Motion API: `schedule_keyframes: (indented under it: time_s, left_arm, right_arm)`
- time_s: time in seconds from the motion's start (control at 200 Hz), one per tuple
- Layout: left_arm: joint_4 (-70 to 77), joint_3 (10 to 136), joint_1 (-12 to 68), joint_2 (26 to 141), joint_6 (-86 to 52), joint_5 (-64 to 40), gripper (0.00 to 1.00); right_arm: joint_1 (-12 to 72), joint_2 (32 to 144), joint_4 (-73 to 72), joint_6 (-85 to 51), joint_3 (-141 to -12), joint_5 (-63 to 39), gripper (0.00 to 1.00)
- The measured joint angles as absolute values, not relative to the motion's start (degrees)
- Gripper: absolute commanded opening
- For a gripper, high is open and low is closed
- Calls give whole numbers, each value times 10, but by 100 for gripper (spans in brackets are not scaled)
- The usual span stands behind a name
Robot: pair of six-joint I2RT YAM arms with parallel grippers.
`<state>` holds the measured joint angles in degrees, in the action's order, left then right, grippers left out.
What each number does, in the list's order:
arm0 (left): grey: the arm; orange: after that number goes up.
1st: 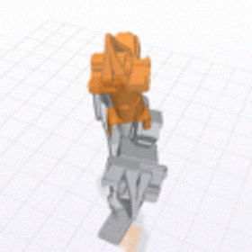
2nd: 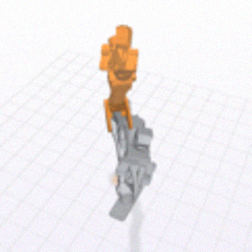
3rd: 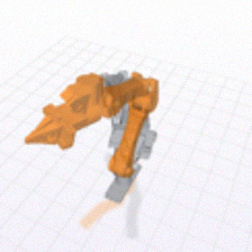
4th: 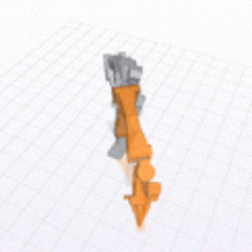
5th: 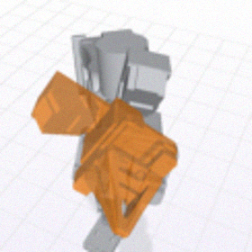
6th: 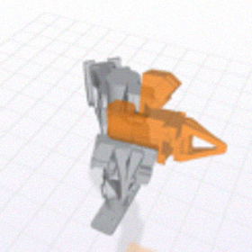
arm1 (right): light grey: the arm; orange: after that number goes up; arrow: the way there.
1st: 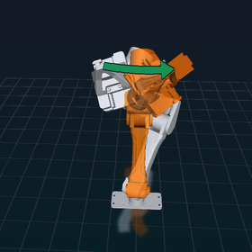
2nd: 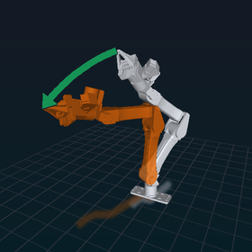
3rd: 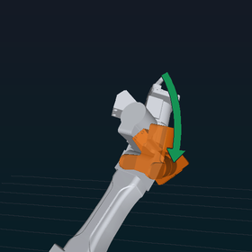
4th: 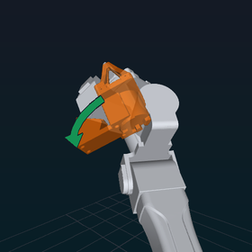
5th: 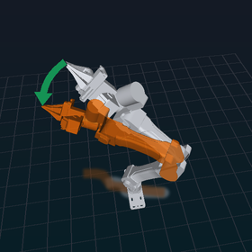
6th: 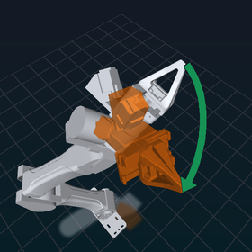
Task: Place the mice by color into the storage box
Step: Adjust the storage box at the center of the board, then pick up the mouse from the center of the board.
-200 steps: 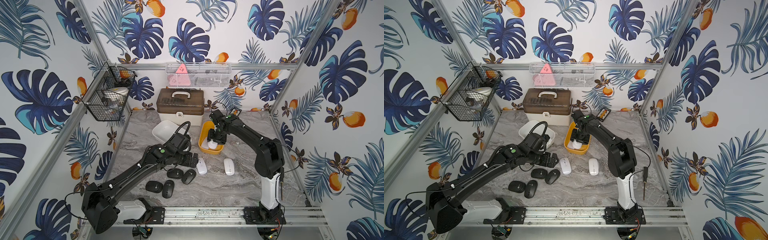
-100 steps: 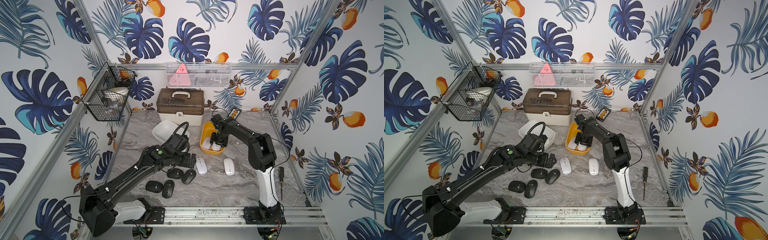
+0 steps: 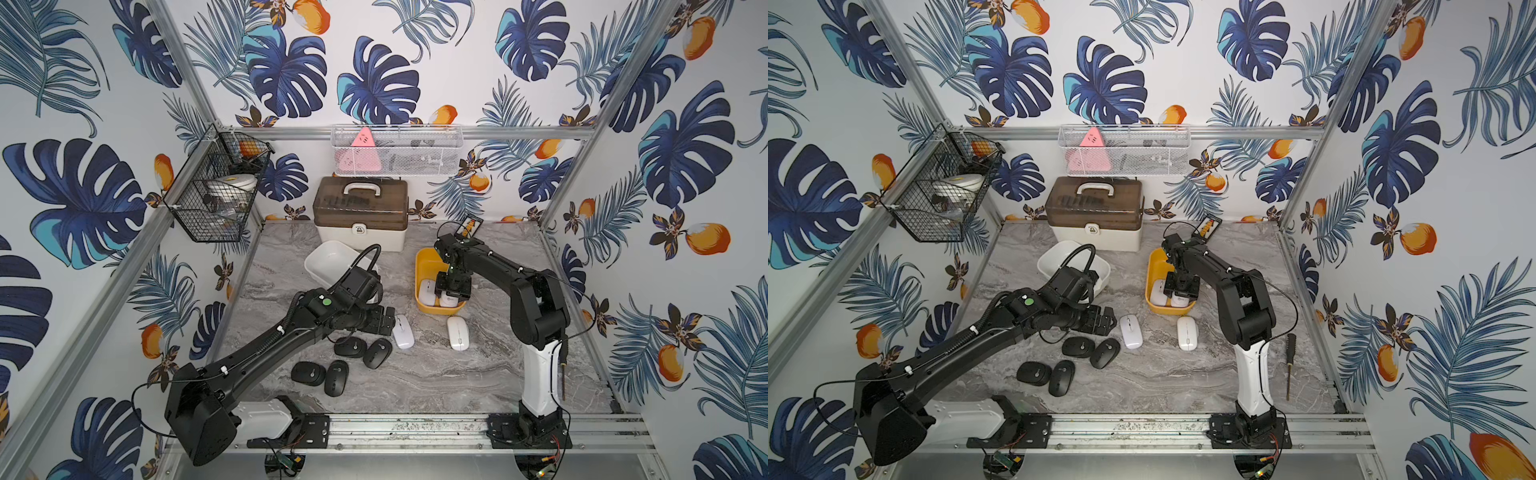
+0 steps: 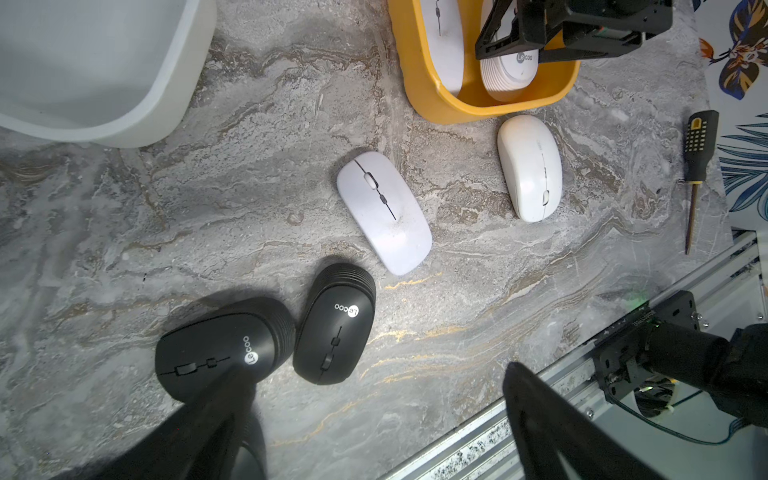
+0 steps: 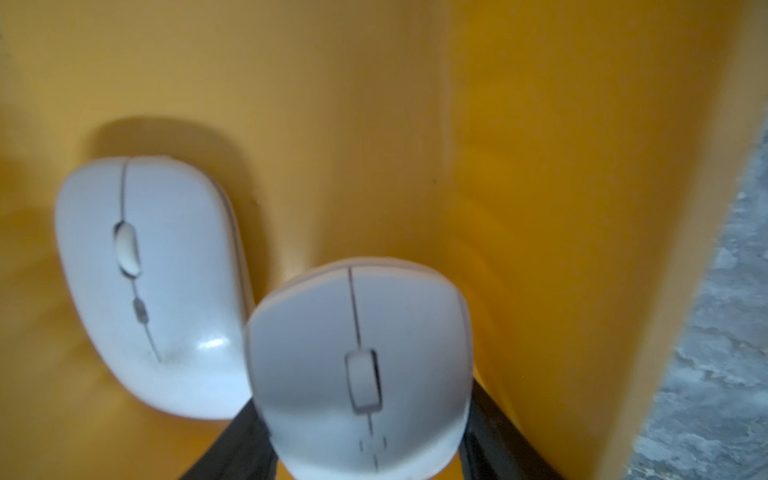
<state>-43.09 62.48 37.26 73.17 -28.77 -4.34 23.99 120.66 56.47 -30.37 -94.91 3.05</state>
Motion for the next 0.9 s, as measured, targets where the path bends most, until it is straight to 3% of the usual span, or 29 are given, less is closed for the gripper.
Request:
schedule_keyframes:
  time_s: [0.17,0.3,0.455,0.69,0.901]
  left_arm:
    - [-431,625,373,733,-288,-46,99]
    - [-431,626,373,733,-288,-47,99]
    - [-434,627,373,732,-288,-47,99]
    - [-446,622,372,729,-288,-43,99]
    - [-451,622,349,721,-288,-34,99]
  right_arm:
    - [237,1220,567,-294,-961,26,84]
    - [234,1205,566,-293,-959,13,86]
    - [245,1113,554,-282,-926,-25,90]
    - [345,990,546,-262,-836,-76,93]
    - [437,1035,519,-285,-796,-106,94]
